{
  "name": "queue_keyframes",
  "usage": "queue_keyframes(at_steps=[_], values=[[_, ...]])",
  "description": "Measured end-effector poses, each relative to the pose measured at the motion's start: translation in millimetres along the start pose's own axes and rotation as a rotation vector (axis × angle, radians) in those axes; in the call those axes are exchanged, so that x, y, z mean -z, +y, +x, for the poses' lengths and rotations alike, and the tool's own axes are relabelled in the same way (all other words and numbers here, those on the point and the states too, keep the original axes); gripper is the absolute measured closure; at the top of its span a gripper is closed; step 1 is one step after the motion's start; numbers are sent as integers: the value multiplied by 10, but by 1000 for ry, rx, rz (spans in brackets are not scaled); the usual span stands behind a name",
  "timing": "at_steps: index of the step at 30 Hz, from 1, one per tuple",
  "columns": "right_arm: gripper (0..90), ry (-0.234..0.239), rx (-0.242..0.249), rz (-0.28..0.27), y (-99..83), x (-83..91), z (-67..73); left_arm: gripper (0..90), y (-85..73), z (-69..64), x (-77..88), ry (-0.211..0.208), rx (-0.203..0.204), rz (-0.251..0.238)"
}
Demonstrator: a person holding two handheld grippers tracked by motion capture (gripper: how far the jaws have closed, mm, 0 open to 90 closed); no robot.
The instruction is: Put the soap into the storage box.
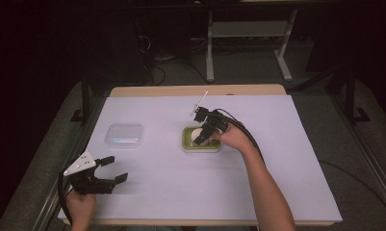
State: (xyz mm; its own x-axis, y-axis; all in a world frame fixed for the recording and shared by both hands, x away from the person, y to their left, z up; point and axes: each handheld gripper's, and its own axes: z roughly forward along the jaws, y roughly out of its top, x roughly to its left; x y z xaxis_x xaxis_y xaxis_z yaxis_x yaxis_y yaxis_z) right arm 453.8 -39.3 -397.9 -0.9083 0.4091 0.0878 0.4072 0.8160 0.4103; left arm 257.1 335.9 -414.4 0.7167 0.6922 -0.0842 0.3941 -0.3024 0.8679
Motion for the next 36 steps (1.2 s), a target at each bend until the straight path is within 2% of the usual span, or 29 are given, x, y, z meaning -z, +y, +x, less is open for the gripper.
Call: queue_keyframes(at_steps=[6,26,36], values=[[240,-5,-11,-5,-37,57,-16,145,-2,-2,-5,0,1,0],[219,6,-45,-78,-188,337,-48,145,-2,-2,-15,-2,1,6],[215,12,-63,-88,-274,441,-53,145,-5,-4,-21,-1,4,7]])
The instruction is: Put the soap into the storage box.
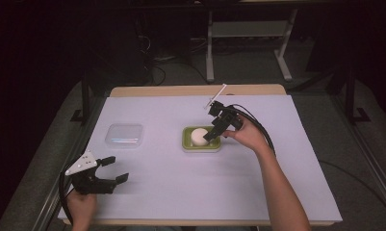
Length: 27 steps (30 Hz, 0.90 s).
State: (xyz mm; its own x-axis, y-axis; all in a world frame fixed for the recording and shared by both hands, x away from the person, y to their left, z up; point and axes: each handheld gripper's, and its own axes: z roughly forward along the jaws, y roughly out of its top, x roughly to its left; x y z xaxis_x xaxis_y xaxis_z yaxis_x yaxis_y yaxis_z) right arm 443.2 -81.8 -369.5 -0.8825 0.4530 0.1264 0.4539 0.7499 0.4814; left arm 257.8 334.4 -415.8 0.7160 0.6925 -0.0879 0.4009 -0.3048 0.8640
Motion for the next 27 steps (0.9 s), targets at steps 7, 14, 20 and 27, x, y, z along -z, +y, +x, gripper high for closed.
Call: queue_keyframes(at_steps=[7,14,20,27], values=[[218,2,-8,-34,-63,83,0,145,-2,-1,-4,1,0,-3],[218,11,-23,-43,-176,116,-18,145,0,1,-8,0,-5,5],[217,11,-36,-54,-288,146,-24,145,1,-2,-11,1,-5,8],[217,10,-54,-57,-408,192,-21,145,0,-6,-14,1,-4,8]])
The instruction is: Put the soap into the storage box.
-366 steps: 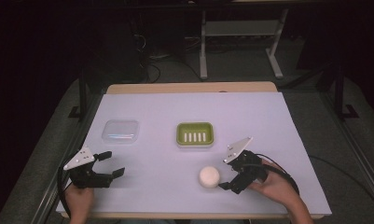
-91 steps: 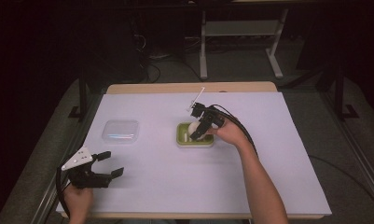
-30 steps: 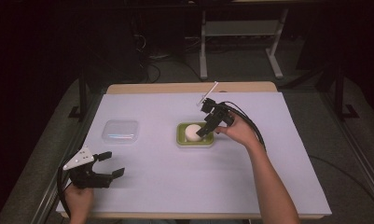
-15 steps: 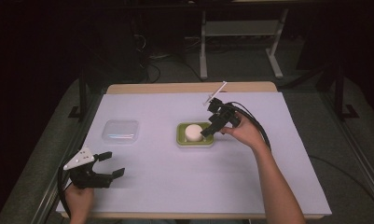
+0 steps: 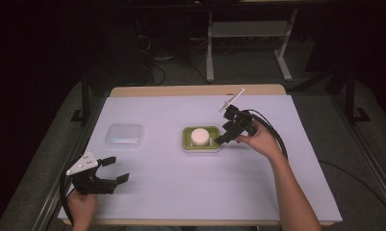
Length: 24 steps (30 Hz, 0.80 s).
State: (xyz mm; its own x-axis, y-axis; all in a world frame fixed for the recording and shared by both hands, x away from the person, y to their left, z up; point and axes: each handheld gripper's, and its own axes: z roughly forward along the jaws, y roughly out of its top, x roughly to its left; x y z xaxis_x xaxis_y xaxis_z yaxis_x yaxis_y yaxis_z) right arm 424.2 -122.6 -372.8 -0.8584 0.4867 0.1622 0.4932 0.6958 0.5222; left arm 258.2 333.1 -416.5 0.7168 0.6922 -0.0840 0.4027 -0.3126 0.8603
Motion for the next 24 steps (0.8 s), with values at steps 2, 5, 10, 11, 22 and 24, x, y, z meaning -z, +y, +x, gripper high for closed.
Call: queue_keyframes(at_steps=[2,5,10,11,22,24], values=[[217,0,-2,-13,-40,25,4,145,-2,-2,-3,-1,1,0],[217,0,-2,-21,-84,44,-1,145,0,0,-9,-1,-4,1],[217,-2,-15,-25,-179,90,-15,145,-3,0,-7,0,1,4],[217,2,-18,-26,-191,94,-17,145,-3,1,-7,0,0,5],[217,8,-54,-51,-375,171,-22,145,-3,4,-15,1,-5,7],[217,3,-53,-42,-395,179,-21,145,-5,1,-20,1,0,3]])
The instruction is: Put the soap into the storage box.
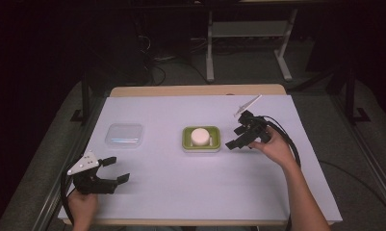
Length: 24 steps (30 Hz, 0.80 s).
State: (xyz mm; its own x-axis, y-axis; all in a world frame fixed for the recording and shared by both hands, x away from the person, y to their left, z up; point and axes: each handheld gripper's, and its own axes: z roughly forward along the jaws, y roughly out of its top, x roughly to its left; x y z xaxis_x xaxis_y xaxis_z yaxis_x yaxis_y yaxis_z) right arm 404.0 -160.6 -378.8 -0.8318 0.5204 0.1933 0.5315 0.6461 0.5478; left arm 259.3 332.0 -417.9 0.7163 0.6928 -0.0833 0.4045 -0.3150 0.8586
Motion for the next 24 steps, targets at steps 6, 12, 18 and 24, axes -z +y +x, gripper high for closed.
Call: queue_keyframes(at_steps=[6,12,18,24], values=[[217,-3,-6,-9,-86,26,-9,145,1,1,3,1,-2,4],[214,4,-18,-8,-180,57,-9,145,-4,1,-4,0,2,2],[214,2,-14,-18,-246,92,16,145,-5,0,-16,-2,-3,5],[210,2,-15,-8,-328,100,50,145,-7,2,-17,-3,-3,5]])
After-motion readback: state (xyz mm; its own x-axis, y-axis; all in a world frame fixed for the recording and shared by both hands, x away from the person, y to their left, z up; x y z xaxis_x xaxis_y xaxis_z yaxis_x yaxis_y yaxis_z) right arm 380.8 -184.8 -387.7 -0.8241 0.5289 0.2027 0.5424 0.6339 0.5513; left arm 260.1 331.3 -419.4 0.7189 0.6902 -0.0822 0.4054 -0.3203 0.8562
